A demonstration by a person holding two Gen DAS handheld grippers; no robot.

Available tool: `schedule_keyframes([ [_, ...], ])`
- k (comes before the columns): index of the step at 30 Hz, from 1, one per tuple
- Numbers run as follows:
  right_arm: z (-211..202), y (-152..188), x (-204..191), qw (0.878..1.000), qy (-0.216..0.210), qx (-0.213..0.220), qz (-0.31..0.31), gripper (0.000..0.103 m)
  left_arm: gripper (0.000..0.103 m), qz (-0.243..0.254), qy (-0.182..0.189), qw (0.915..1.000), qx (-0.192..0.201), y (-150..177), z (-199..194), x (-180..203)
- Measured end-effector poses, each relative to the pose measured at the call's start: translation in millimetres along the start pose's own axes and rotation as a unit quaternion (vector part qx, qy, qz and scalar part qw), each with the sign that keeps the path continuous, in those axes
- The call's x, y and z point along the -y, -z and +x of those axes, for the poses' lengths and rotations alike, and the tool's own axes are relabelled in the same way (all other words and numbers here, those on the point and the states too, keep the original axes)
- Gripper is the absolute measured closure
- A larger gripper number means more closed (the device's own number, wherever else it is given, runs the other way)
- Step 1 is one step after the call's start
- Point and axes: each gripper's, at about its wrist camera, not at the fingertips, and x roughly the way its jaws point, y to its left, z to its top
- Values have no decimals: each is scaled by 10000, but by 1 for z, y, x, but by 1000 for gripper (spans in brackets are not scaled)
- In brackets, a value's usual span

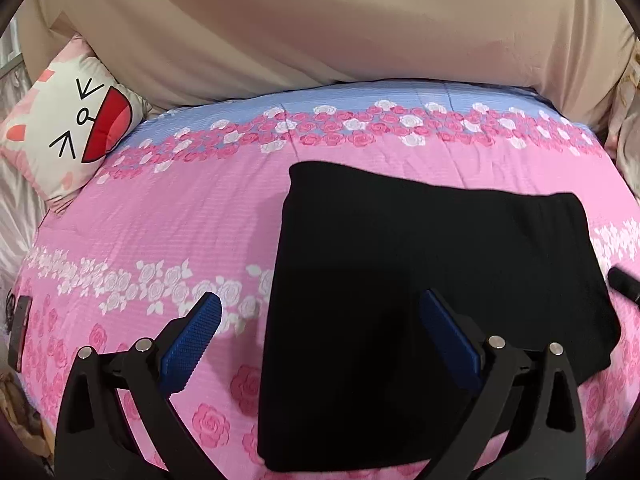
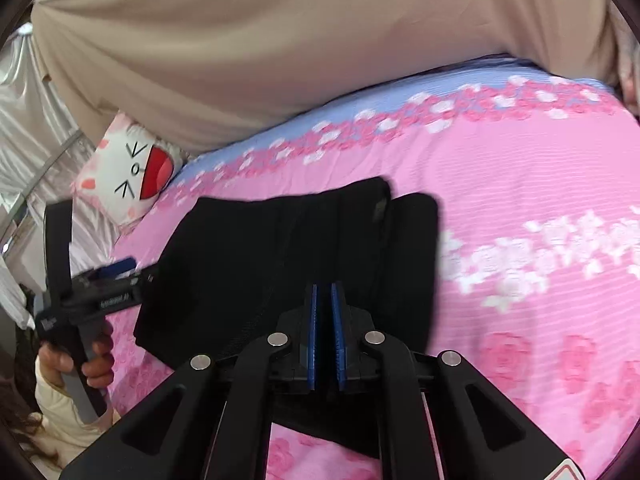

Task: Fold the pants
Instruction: 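Flatten the folded pants with the right gripper while the left gripper hovers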

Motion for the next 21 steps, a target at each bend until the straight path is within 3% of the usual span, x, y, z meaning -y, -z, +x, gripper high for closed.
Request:
schedule_keyframes([
  [5, -6, -4, 15, 9995, 291, 9, -116, 91, 6, 103, 64, 9998, -162, 14, -2, 6],
  [8, 8, -2, 9, 9984, 254, -225, -459, 80, 6, 292, 27, 9993, -250, 22, 0, 16],
  [15, 23, -3, -19, 9934, -433, -411, -984, 76, 5, 318, -120, 9989, -322, 30, 5, 18],
  [17, 29, -3, -23, 9918, -479, -472, -1087, 64, 5, 247, -86, 9989, -377, 30, 7, 16],
  [21, 9, -10, -2, 9955, -678, -105, -648, 64, 5, 219, -66, 9989, -416, 30, 6, 15],
])
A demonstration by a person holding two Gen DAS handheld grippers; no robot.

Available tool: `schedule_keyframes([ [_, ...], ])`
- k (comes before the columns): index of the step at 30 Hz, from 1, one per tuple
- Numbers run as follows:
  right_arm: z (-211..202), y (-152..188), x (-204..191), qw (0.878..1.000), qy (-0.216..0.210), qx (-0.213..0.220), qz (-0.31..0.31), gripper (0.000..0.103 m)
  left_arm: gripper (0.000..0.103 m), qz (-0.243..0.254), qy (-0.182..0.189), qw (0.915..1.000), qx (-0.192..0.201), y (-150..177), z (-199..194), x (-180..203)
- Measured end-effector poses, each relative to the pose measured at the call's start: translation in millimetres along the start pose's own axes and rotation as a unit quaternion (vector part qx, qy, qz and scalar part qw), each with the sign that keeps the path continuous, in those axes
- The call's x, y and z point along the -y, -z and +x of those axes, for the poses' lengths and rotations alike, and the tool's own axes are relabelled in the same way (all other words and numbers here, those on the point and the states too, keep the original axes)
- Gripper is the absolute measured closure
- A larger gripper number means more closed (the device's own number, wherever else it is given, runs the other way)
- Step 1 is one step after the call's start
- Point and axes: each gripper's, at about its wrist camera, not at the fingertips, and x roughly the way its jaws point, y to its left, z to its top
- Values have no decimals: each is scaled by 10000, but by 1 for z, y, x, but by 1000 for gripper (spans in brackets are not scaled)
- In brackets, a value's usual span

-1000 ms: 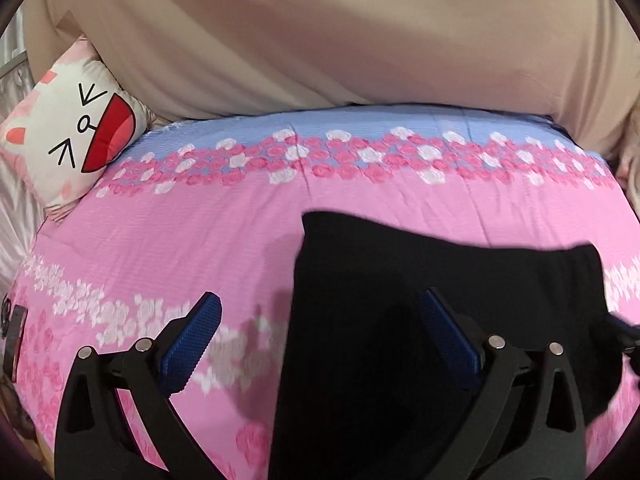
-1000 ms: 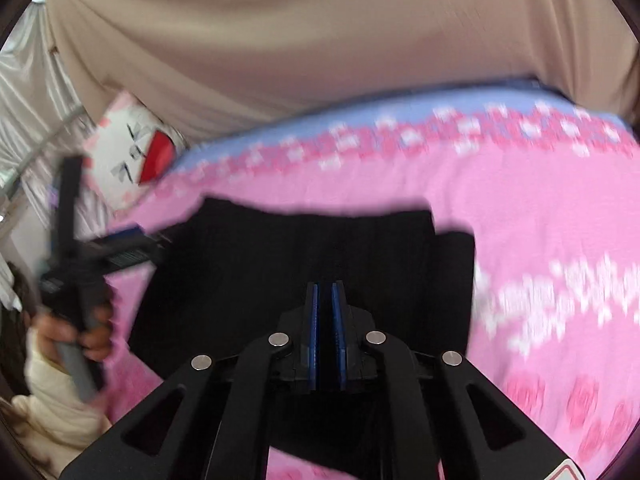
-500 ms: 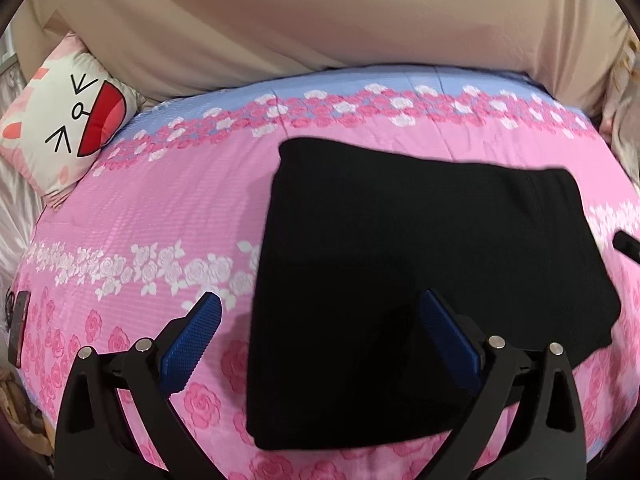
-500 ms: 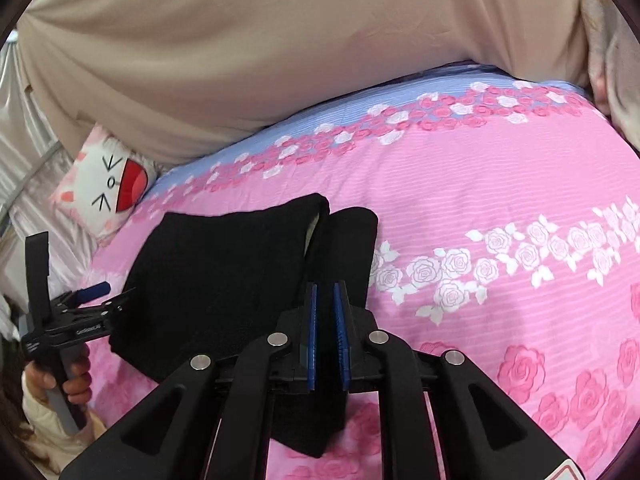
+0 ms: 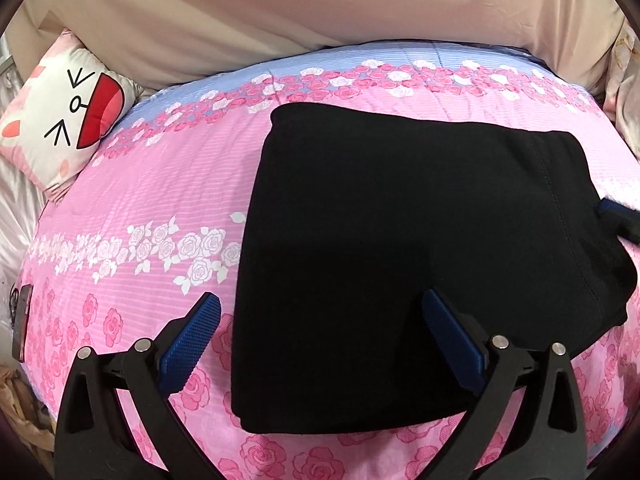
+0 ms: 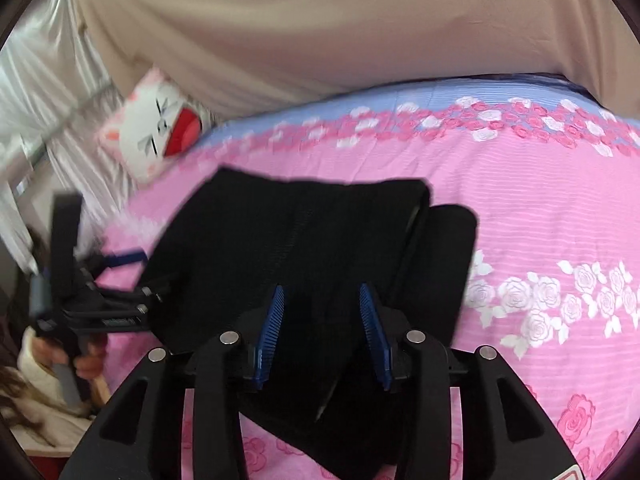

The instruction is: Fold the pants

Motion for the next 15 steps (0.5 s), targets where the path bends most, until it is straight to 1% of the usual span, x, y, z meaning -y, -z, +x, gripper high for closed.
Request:
schedule_keyframes([
  [1, -9, -1, 9, 9997, 161, 146, 103, 64, 5, 11, -2, 10000, -1, 1, -1, -1],
  [2, -13, -2, 13, 9984, 529, 178, 48, 65, 5, 12, -5, 10000, -2, 1, -1, -1],
  [3, -13, -2, 15, 9961, 874, 132, -76, 65, 5, 11, 6, 10000, -11, 2, -1, -2],
  [4, -8, 1, 13, 9902, 1351, -33, -343, 65, 5, 9, 17, 10000, -18, 2, -1, -3],
  [5, -2, 4, 8, 9859, 1558, -183, -587, 65, 5, 4, 32, 10000, -24, 3, 0, -3],
  [7, 7, 12, -7, 9840, 1483, -312, -938, 65, 5, -8, 51, 10000, -36, 3, 1, -4],
  [10, 15, 17, -29, 9769, 1643, -278, -1339, 69, 5, -40, 46, 10000, -58, 2, 2, -5],
  [11, 13, 15, -37, 9800, 1468, -207, -1328, 69, 5, -57, 52, 9999, -69, 3, 2, -5],
  [13, 5, 7, -45, 9889, 958, -15, -1138, 69, 5, -85, 76, 9999, -83, 3, 2, -7],
  [15, 2, 0, -49, 9942, 446, 31, -973, 69, 5, -77, 84, 9999, -76, 3, 2, -7],
])
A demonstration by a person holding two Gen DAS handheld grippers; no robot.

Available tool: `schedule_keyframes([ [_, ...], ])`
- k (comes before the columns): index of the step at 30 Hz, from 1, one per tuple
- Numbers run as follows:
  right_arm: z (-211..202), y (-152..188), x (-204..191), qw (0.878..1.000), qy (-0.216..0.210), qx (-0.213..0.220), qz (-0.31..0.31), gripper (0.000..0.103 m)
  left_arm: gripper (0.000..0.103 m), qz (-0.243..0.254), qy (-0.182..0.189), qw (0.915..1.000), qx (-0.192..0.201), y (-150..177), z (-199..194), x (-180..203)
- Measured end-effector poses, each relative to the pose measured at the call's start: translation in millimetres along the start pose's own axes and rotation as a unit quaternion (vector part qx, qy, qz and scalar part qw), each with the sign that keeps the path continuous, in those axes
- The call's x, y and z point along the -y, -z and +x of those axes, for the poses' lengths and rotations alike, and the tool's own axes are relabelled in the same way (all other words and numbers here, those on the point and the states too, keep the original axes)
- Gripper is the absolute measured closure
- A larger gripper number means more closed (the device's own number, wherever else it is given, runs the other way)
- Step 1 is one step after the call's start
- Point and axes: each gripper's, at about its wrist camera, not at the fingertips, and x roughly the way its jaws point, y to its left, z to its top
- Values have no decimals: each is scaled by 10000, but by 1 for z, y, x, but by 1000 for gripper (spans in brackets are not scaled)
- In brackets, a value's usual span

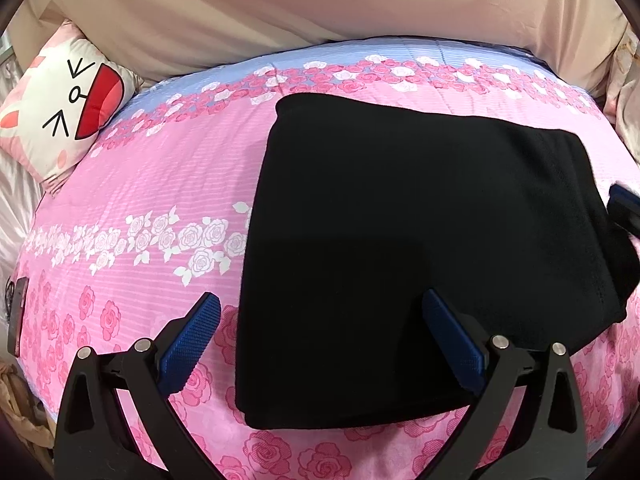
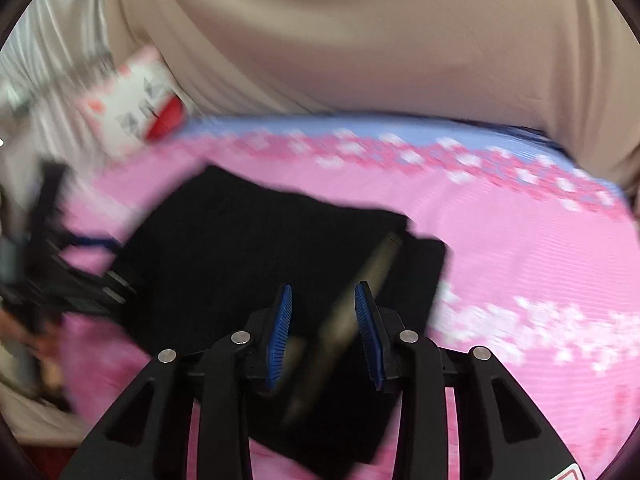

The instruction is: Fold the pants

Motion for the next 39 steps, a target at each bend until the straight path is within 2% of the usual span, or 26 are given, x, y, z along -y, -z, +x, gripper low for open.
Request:
schedule_keyframes([
  [1, 3, -3, 2, 9996, -239, -57, 119, 69, 5, 12, 1, 10000, 13, 0, 0, 0],
  [2, 7, -5, 4, 9993, -293, -99, 187, 69, 5, 18, 5, 10000, 20, 0, 0, 0],
  [3, 10, -5, 12, 9991, -207, -137, 329, 69, 5, 18, 15, 10000, 27, 0, 1, 0],
  [6, 4, 2, 38, 9966, 404, -62, 716, 69, 5, 28, 43, 10000, 33, 1, 0, -1],
  [8, 5, 7, 43, 9926, 1111, -209, 451, 69, 5, 45, 46, 10000, 51, 1, 0, 0],
  [9, 10, 10, 42, 9912, 1251, -334, 283, 69, 5, 56, 44, 10000, 64, 2, 0, 0],
  [11, 18, 14, 34, 9914, 1192, -534, 27, 69, 5, 67, 43, 9999, 76, 2, 1, 1],
  [13, 22, 17, 22, 9891, 1332, -567, -247, 70, 5, 38, 41, 10000, 76, 2, 2, 0],
  [14, 21, 14, 20, 9919, 1131, -546, -188, 70, 5, 24, 44, 10000, 73, 2, 2, 0],
  [17, 13, 7, 26, 9987, 88, -307, 397, 70, 5, -20, 75, 9999, 70, 3, 2, -1],
  [21, 24, 4, 21, 9958, -559, -403, 597, 69, 5, -66, 138, 9999, 73, 4, 3, -4],
  [23, 36, 5, 23, 9942, -607, -525, 712, 69, 5, -90, 168, 9998, 78, 5, 3, -5],
  [25, 44, 6, 25, 9952, -198, -625, 730, 69, 5, -88, 175, 9998, 84, 4, 3, -5],
  [26, 45, 8, 25, 9949, -220, -645, 743, 69, 5, -79, 177, 9998, 89, 5, 3, -5],
  [29, 57, 7, 32, 9900, -669, -724, 1011, 66, 5, -71, 150, 9998, 111, 5, 3, -5],
  [31, 62, 5, 35, 9880, -837, -725, 1080, 75, 5, -96, 134, 9998, 88, 4, 2, -4],
  [32, 61, 4, 34, 9864, -976, -711, 1111, 93, 5, -99, 130, 9998, 75, 4, 2, -4],
  [37, 23, -8, 27, 9869, -1116, -118, 1158, 95, 5, -44, 146, 9999, 43, 1, -1, -3],
  [39, 16, -7, 28, 9883, -996, -41, 1156, 95, 5, -21, 201, 9998, 80, 1, -4, -2],
])
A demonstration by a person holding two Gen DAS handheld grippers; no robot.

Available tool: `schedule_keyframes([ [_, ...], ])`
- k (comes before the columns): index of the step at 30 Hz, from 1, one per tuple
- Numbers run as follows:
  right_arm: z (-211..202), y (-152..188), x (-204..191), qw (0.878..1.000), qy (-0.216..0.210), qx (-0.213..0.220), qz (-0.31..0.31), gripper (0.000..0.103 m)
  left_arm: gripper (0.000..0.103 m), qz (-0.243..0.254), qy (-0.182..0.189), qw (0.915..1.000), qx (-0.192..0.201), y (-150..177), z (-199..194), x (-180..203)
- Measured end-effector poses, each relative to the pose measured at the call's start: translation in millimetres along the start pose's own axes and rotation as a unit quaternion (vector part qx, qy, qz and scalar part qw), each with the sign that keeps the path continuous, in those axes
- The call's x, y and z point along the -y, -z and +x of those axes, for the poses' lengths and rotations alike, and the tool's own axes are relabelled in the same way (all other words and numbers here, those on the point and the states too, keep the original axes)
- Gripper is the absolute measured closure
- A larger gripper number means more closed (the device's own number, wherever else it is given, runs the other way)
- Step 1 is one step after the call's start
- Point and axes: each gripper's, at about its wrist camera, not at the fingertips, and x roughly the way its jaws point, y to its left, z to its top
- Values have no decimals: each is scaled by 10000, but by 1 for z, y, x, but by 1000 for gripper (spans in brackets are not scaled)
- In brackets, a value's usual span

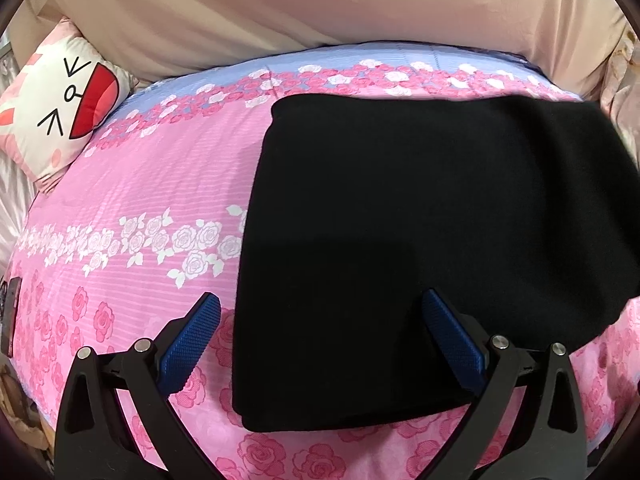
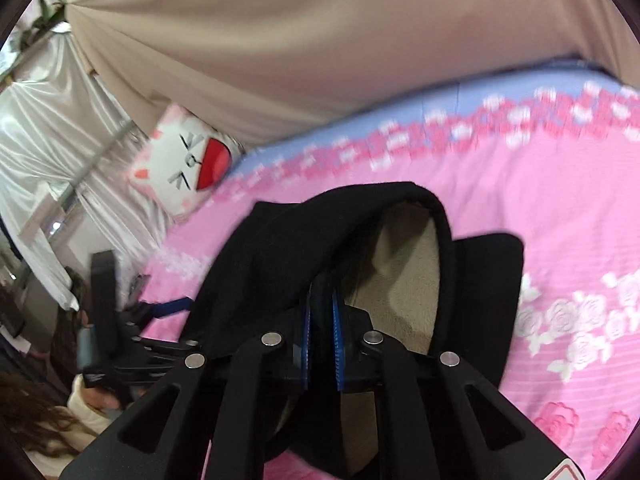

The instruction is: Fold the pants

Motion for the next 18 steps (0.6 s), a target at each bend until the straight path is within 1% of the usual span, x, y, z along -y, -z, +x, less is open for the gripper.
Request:
schedule_keyframes([
  [1, 1, 4, 4, 9999, 115, -22, 60, 95, 5, 54, 31, 10000, 15, 0, -1, 2],
  [2, 7, 9, 13, 9993, 328, -105, 124, 95, 5, 89, 44, 9999, 11, 0, 0, 3],
  [3, 19, 19, 26, 9972, 674, -261, 209, 95, 5, 122, 64, 9999, -1, 1, 1, 4],
  [4, 28, 27, 38, 9972, 594, -287, 354, 95, 5, 126, 147, 9998, -27, 2, 5, 6],
  [5, 25, 29, 45, 9976, 353, -131, 581, 96, 5, 94, 145, 9998, -28, 2, 6, 6],
  [6, 20, 28, 48, 9965, 204, -141, 801, 95, 5, 81, 162, 9998, -28, 1, 6, 6],
  [8, 5, 25, 43, 9960, 342, 4, 820, 92, 5, 91, 287, 9995, 9, -1, -1, 1],
  [9, -9, 25, 40, 9954, 510, 111, 803, 85, 5, 45, 365, 9993, 87, -1, -8, -6],
  [10, -17, 26, 41, 9948, 551, 135, 847, 82, 5, -43, 411, 9990, 186, -1, -16, -14],
  [11, -31, 30, 42, 9937, 534, 181, 965, 77, 5, -152, 439, 9986, 247, 0, -22, -23],
  [12, -39, 35, 43, 9930, 495, 223, 1048, 61, 5, -315, 482, 9979, 281, 2, -28, -37],
  [13, -48, 41, 43, 9924, 440, 243, 1120, 53, 5, -452, 519, 9972, 281, 3, -32, -48],
  [14, -52, 46, 44, 9923, 396, 230, 1154, 40, 5, -627, 549, 9962, 259, 5, -34, -60],
  [15, -56, 53, 43, 9921, 292, 199, 1204, 36, 5, -796, 537, 9952, 205, 7, -33, -71],
  [18, -55, 66, 36, 9896, -306, 114, 1399, 36, 5, -1046, 530, 9931, -56, 15, -19, -87],
])
